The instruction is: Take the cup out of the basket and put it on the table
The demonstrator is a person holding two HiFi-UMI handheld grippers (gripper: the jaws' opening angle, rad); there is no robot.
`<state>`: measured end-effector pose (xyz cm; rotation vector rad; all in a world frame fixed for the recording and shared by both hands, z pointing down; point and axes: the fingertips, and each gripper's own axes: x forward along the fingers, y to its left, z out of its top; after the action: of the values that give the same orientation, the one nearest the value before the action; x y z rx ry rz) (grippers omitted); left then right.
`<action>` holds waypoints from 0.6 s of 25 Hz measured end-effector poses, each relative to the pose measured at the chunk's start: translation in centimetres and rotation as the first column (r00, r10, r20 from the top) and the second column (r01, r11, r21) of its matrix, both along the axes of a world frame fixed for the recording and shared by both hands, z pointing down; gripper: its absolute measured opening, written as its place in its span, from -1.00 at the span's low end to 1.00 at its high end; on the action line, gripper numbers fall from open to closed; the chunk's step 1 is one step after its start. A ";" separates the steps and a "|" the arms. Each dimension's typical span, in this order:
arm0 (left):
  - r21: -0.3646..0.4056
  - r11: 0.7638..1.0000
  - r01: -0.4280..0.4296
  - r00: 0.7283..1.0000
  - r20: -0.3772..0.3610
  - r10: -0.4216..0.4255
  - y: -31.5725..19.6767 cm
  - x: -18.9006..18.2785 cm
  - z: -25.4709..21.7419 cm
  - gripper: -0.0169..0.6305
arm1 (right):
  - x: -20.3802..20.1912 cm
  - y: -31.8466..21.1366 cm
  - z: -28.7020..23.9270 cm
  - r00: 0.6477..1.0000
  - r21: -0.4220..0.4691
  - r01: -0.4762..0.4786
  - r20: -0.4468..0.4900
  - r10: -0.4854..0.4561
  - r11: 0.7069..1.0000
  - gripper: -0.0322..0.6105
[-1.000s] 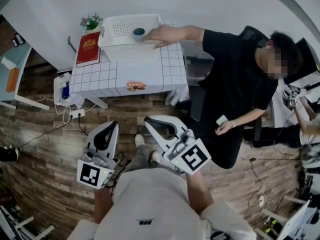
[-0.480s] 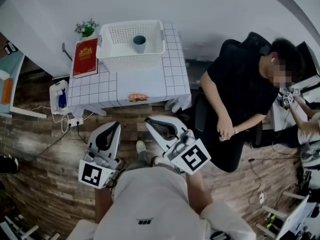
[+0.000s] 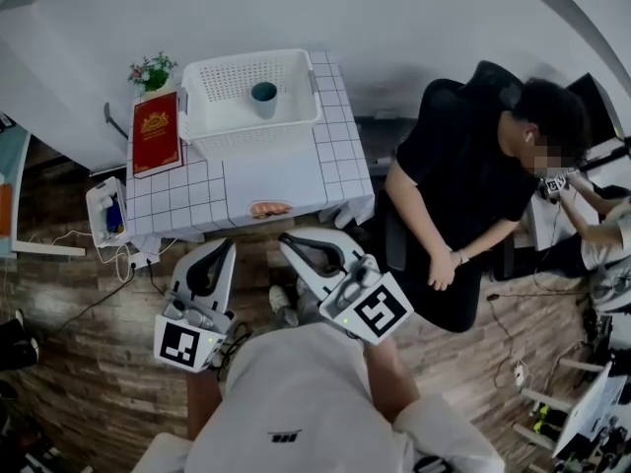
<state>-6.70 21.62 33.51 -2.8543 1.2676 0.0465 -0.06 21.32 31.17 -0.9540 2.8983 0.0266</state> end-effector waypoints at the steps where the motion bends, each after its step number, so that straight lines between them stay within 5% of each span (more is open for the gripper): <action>1: -0.002 1.000 -0.001 1.000 0.000 0.001 -0.5 0.0 0.0 -0.91 | 0.0 -0.5 0.0 1.000 -0.001 -0.002 0.000 0.002 1.000 -0.86; 15: -0.027 0.999 0.037 0.999 0.006 -0.037 -9.1 1.0 0.8 -0.91 | 1.2 -9.5 1.2 1.000 -0.018 0.009 -0.012 -0.009 1.000 -0.86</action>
<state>-5.68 12.53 34.33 -2.8508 1.3298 0.0214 1.13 11.83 32.38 -0.9465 2.9186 0.0053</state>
